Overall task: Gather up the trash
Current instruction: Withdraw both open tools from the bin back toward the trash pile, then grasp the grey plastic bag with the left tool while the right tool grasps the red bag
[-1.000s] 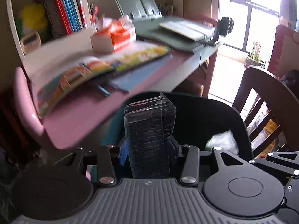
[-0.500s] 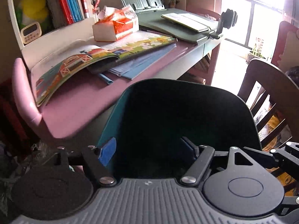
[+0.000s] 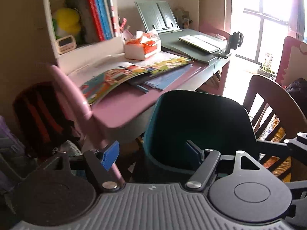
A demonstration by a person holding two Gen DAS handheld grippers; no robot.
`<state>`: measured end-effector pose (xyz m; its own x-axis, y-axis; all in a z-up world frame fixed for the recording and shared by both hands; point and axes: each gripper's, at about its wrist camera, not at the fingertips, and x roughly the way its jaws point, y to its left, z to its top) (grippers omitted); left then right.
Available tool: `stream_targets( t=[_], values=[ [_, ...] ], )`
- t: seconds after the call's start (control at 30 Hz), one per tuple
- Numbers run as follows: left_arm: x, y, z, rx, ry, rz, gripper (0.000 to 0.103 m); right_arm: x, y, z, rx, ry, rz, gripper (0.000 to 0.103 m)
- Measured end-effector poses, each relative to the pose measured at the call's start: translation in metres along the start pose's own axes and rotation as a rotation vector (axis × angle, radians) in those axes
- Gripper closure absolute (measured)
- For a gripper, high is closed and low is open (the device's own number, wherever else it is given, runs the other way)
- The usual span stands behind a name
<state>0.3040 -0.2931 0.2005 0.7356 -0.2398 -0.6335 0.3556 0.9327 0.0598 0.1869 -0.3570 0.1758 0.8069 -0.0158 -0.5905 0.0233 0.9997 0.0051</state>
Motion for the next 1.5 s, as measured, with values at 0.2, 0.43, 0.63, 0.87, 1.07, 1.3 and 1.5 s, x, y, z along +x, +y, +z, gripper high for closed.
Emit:
stream_targets(
  t=[0.2, 0.43, 0.63, 0.87, 1.07, 1.3, 1.5],
  values=[
    [-0.043, 0.034, -0.028, -0.029, -0.017, 0.016, 0.026, -0.026, 0.034, -0.001, -0.025, -0.020, 0.057, 0.045],
    [-0.078, 0.089, -0.081, -0.086, -0.018, 0.060, 0.022, -0.036, 0.086, -0.014, -0.083, -0.033, 0.130, 0.044],
    [-0.089, 0.142, -0.141, -0.149, 0.009, 0.123, 0.022, -0.021, 0.138, -0.036, -0.148, -0.031, 0.212, 0.043],
    [-0.078, 0.197, -0.221, -0.266, 0.043, 0.188, 0.022, 0.032, 0.196, -0.080, -0.189, 0.062, 0.336, 0.042],
    [-0.056, 0.241, -0.286, -0.386, 0.067, 0.181, 0.017, 0.090, 0.243, -0.126, -0.214, 0.169, 0.409, 0.042],
    [-0.008, 0.280, -0.364, -0.462, 0.118, 0.212, 0.002, 0.162, 0.288, -0.190, -0.211, 0.330, 0.426, 0.042],
    [0.049, 0.306, -0.439, -0.552, 0.257, 0.280, 0.002, 0.224, 0.315, -0.252, -0.181, 0.497, 0.427, 0.042]
  ],
)
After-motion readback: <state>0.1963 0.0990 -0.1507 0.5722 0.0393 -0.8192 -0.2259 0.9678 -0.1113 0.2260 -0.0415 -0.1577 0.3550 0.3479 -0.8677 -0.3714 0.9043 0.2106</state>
